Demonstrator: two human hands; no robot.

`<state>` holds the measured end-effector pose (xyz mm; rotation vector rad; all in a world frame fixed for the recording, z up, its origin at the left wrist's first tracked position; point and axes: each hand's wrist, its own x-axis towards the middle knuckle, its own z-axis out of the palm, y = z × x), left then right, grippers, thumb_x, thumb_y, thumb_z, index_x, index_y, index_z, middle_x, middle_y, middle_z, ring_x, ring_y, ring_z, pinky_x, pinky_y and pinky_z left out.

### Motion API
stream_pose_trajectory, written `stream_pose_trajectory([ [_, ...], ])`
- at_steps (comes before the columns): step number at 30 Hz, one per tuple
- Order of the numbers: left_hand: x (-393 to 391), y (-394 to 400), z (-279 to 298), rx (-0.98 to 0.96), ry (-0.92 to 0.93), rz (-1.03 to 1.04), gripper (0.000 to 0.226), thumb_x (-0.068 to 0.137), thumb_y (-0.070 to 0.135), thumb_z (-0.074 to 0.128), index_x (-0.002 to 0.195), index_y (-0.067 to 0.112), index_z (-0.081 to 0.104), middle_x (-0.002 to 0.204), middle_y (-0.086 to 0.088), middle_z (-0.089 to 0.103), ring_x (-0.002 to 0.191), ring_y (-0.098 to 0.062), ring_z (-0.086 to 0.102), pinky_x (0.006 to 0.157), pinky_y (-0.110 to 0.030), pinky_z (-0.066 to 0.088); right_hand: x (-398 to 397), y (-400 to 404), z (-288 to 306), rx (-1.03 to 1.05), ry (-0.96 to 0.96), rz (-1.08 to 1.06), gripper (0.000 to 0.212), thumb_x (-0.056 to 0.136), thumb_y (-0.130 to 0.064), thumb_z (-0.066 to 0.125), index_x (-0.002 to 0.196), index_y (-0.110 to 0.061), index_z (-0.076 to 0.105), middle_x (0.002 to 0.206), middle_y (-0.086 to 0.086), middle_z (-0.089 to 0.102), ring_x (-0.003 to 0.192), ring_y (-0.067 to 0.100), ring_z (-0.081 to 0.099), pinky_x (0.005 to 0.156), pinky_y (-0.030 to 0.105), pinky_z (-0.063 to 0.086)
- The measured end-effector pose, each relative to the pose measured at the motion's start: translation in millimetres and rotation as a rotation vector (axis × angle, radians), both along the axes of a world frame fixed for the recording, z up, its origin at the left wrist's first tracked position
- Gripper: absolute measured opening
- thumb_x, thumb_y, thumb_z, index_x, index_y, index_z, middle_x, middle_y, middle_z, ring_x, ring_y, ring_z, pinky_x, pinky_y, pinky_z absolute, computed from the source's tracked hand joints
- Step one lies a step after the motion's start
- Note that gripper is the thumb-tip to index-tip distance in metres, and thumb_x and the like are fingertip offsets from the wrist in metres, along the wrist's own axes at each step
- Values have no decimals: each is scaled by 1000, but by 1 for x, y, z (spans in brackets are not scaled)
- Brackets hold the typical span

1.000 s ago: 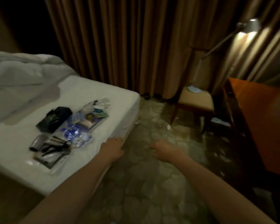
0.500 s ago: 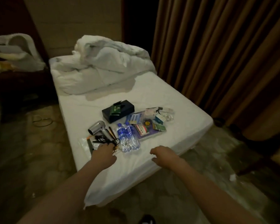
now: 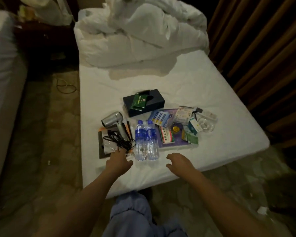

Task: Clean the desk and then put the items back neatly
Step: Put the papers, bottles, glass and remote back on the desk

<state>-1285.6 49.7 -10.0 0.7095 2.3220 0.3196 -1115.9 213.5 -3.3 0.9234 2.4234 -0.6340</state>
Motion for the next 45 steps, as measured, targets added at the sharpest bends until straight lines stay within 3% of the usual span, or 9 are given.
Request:
stream_pose_trajectory([
  [8,-54,72,-71,33,-248,275,64,79,34,71,131,5,47,125,-14,56,113,-30,54,92,-35,45,-56,59,-67,-189,-8,-194,60,95,-27,56,146,-10,30,150,8,34,136,21,35,109,25,26],
  [15,-66,117,-134,47,-461,462,71,81,29,73,138,4,39,136,-15,49,121,-29,50,92,-32,43,-87,86,-136,-410,33,-443,50,88,-19,66,129,-2,44,124,12,50,115,25,50,89,25,38],
  [19,-62,140,-158,116,-538,571,46,86,14,67,126,5,45,102,-1,56,84,-13,58,76,-26,47,-97,93,-173,-494,37,-512,37,86,-17,69,115,-5,50,100,0,52,95,15,48,67,11,38],
  [24,-58,143,-193,134,-516,603,54,77,17,76,123,6,52,115,-8,61,93,-19,63,78,-31,53,-104,91,-199,-598,47,-632,65,79,-28,76,131,-2,47,125,6,54,109,17,52,90,26,43],
  [28,-58,142,-203,57,-428,543,83,65,31,82,134,13,39,128,-5,47,111,-24,54,93,-45,50,-107,81,-206,-623,121,-721,59,73,-25,81,123,-10,52,121,7,58,108,20,57,85,26,46],
  [33,-68,144,-213,61,-543,504,72,67,21,81,128,9,44,117,-4,57,99,-16,60,73,-26,51,-109,76,-203,-682,196,-764,64,75,-10,78,128,-12,43,115,-2,48,102,11,52,74,11,41],
  [37,-63,139,-209,121,-665,588,72,61,33,78,123,6,51,111,-11,64,97,-21,65,74,-29,53,-104,85,-191,-832,172,-819,66,80,-7,71,137,-15,38,130,0,47,121,20,48,88,23,43],
  [40,-48,139,-187,183,-754,646,49,73,22,73,116,5,56,106,-16,65,97,-28,65,78,-36,53,-93,91,-175,-918,170,-816,51,84,-4,65,127,-21,44,108,-7,53,100,14,55,70,16,45],
  [45,-30,138,-147,202,-859,616,55,71,27,72,117,4,51,105,-19,64,94,-35,64,80,-49,54,-69,90,-141,-915,220,-860,39,85,-2,64,117,-18,47,98,-5,57,84,9,57,62,13,45],
])
